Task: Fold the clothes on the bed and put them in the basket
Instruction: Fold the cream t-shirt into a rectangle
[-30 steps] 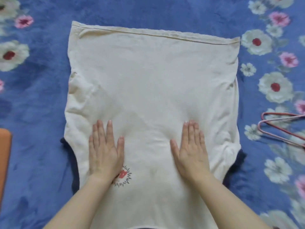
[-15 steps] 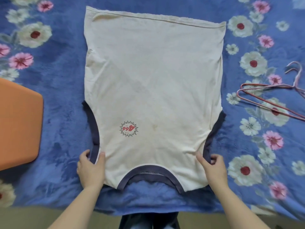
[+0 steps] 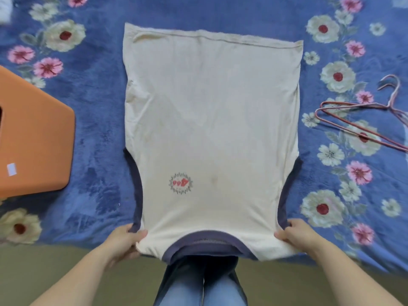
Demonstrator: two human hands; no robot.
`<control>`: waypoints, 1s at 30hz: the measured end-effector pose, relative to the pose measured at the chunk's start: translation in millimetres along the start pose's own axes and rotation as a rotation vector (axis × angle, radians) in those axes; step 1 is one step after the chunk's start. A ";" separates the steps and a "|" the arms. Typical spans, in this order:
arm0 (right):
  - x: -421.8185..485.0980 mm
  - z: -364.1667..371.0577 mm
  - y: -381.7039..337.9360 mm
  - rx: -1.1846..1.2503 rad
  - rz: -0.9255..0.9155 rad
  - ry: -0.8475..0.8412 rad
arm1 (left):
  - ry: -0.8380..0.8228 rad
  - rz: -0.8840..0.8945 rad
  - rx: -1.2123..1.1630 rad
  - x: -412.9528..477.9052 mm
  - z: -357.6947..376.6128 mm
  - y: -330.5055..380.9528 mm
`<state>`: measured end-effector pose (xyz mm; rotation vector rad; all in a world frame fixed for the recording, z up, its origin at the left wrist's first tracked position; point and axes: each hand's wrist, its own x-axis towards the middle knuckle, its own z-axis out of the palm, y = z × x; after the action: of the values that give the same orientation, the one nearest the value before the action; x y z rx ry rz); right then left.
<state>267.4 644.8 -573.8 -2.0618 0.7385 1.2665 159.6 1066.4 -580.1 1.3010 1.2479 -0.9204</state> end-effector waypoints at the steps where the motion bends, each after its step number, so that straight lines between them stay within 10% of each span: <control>1: -6.9 -3.4 6.1 -0.082 0.066 -0.054 | -0.046 -0.070 0.123 -6.5 -2.5 -9.2; 8: -36.7 -45.5 -9.0 0.337 0.200 -0.186 | -0.195 -0.177 0.232 -42.3 -18.2 29.1; 18: -2.7 -82.9 -166.7 1.290 -0.143 -0.089 | -0.046 0.302 -0.681 -41.9 -5.9 207.0; 30: 62.5 -129.8 -288.3 1.550 -0.346 -0.073 | -0.066 0.481 -0.973 -3.2 -1.6 357.9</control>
<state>573.9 731.9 -525.3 -0.7673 0.8402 0.2529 509.1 1106.3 -514.3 0.7022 1.0353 0.0343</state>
